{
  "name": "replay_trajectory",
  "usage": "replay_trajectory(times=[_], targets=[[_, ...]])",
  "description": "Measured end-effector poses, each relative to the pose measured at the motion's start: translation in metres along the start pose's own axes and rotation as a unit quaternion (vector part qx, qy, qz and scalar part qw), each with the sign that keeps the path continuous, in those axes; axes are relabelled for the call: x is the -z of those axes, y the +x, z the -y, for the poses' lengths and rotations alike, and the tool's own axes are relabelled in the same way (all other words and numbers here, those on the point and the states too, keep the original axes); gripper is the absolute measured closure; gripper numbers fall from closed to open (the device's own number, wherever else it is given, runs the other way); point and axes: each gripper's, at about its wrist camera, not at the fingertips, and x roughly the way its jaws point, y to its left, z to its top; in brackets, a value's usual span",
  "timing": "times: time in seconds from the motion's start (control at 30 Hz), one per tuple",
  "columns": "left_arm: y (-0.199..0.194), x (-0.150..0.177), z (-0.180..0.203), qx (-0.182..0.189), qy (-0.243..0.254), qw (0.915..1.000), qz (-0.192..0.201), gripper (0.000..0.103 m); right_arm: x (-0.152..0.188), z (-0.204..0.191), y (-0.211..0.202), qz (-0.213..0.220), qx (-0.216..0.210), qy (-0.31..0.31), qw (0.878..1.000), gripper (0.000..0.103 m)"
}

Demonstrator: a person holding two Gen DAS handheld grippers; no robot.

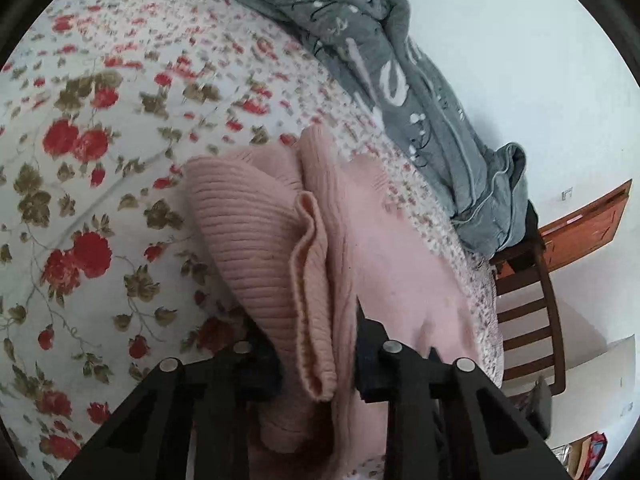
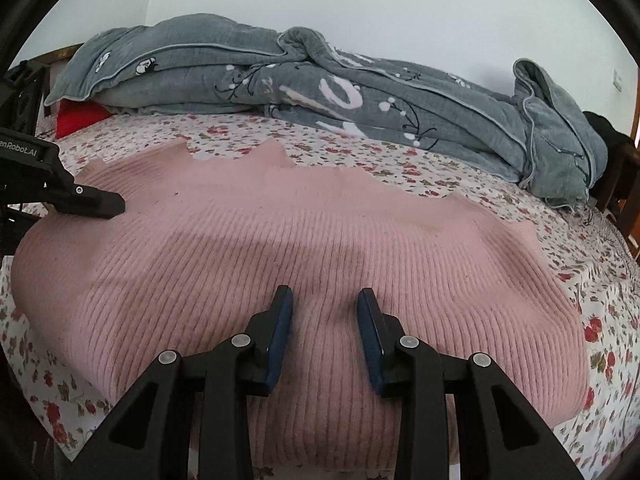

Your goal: Fold small clothes

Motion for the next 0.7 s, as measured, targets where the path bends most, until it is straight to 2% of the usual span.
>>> replay_trajectory(times=[0.13, 0.2, 0.27, 0.37, 0.5, 0.57, 0.67, 0.7], targets=[[-0.013, -0.004, 0.029, -0.014, 0.021, 0.9997, 0.007, 0.079, -0.004, 0.015, -0.011, 0.003, -0.029, 0.02, 0.999, 0.071], [-0.017, -0.005, 0.043, -0.021, 0.03, 0.9993, 0.008, 0.079, -0.002, 0.021, -0.031, 0.038, -0.001, 0.025, 0.999, 0.071], [-0.019, -0.006, 0.061, -0.03, 0.039, 0.9988, 0.009, 0.079, 0.007, 0.028, -0.065, 0.103, 0.026, 0.017, 0.994, 0.07], [-0.017, -0.009, 0.083, -0.042, 0.04, 0.9983, 0.007, 0.079, 0.023, 0.045, -0.092, 0.135, 0.047, 0.01, 0.99, 0.065], [-0.012, -0.007, 0.116, -0.058, 0.042, 0.9974, 0.005, 0.079, 0.042, 0.074, -0.1, 0.118, 0.07, 0.004, 0.991, 0.064], [-0.008, -0.004, 0.135, -0.071, 0.053, 0.9961, 0.006, 0.08, 0.055, 0.091, -0.102, 0.108, 0.098, 0.008, 0.989, 0.064], [0.001, 0.004, 0.166, -0.086, 0.071, 0.9937, 0.004, 0.08, 0.071, 0.114, -0.108, 0.1, 0.168, 0.026, 0.98, 0.064], [0.006, 0.007, 0.176, -0.088, 0.074, 0.9933, 0.002, 0.08, 0.075, 0.12, -0.111, 0.099, 0.174, 0.031, 0.979, 0.064]])
